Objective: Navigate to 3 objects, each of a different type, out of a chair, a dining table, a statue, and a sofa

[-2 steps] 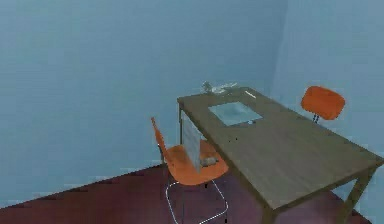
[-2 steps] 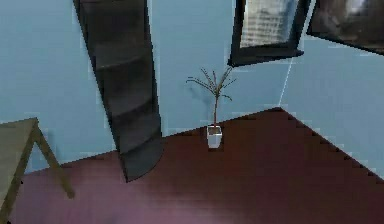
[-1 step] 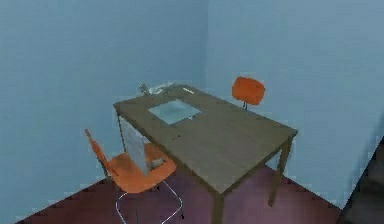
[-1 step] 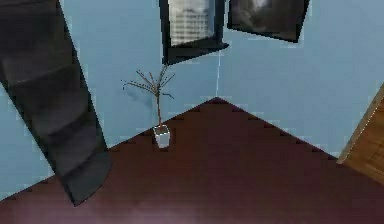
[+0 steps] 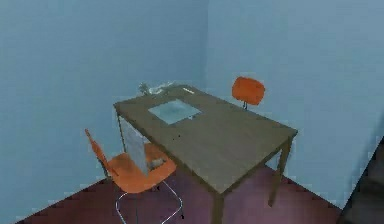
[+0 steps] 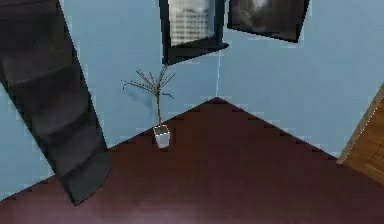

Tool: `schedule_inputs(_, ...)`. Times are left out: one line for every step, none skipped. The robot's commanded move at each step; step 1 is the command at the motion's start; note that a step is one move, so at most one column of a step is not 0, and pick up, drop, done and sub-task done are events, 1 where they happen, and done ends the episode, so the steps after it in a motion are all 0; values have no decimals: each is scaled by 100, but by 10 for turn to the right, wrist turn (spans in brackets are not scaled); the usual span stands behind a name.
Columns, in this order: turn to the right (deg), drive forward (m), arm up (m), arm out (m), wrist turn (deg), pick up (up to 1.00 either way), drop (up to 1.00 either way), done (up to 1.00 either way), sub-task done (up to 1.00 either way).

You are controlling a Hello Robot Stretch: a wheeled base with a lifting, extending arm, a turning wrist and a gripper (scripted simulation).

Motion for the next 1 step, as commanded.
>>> schedule_inputs(-450,0,0,0,0,0,0,0,0)
